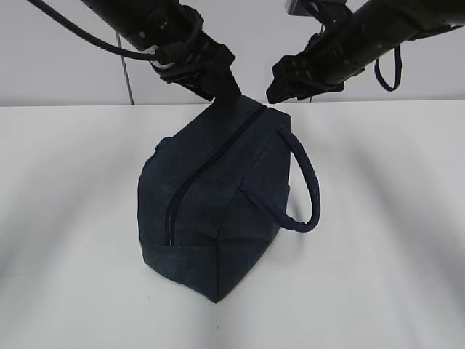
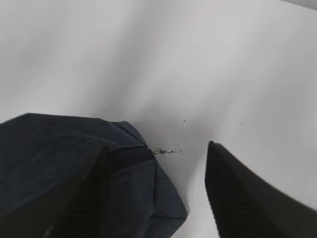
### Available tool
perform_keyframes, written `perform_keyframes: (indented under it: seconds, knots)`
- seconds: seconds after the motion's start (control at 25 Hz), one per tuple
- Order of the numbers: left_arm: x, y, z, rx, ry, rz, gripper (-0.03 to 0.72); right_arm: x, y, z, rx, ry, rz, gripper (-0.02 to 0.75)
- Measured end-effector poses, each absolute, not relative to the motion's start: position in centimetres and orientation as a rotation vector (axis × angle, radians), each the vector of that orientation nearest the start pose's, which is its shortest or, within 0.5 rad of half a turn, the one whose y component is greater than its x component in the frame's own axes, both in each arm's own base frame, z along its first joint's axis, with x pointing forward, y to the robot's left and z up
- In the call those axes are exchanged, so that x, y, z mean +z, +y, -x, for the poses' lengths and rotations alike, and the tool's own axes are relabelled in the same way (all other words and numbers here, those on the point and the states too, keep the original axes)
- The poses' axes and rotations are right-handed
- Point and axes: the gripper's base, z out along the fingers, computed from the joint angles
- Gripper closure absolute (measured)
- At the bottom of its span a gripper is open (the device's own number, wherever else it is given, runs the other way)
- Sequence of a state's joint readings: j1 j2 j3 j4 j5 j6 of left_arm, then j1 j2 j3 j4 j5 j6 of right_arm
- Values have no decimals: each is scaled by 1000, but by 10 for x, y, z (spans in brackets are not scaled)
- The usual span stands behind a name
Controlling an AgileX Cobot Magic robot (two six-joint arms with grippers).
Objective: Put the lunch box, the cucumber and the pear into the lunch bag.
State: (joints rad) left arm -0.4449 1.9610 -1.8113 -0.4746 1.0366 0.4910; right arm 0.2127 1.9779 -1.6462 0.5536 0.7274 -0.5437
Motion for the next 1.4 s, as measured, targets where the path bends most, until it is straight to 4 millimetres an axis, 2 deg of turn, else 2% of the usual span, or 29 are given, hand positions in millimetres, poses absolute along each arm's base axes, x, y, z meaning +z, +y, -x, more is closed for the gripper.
perform_keyframes:
  seconds: [0.12, 0.28, 0.44, 0.52, 0.68, 0.76, 0.84, 0.92, 1.0, 1.16, 1.28, 1.4]
  knots:
    - [298, -211, -379, -473, 2499, -986, 369, 274, 126, -425, 508, 2391, 576, 254]
    - [298, -198, -378, -302, 2574, -951, 419, 288, 124, -413, 513, 2439, 567, 254]
    - [321, -186, -369, -203, 2559, -922, 442, 302, 113, -398, 404, 2529, 558, 260]
    - [338, -179, -363, -183, 2523, -902, 444, 311, 106, -391, 339, 2554, 539, 270]
    - [369, -163, -349, -183, 2476, -837, 445, 338, 97, -370, 266, 2569, 496, 283]
    - [379, -151, -345, -172, 2472, -799, 448, 351, 91, -356, 243, 2569, 460, 287]
    - [384, -136, -340, -163, 2477, -740, 451, 355, 84, -339, 207, 2588, 412, 288]
    - [384, -120, -333, -153, 2476, -675, 452, 350, 77, -320, 173, 2622, 375, 288]
    - [378, -101, -323, -131, 2480, -606, 453, 346, 70, -297, 143, 2646, 339, 288]
    - [364, -66, -284, -109, 2481, -465, 453, 335, 59, -252, 134, 2677, 277, 288]
    - [347, -47, -243, -104, 2501, -372, 453, 333, 51, -218, 133, 2655, 256, 290]
    - [339, -35, -203, -100, 2490, -316, 453, 334, 42, -182, 122, 2598, 248, 311]
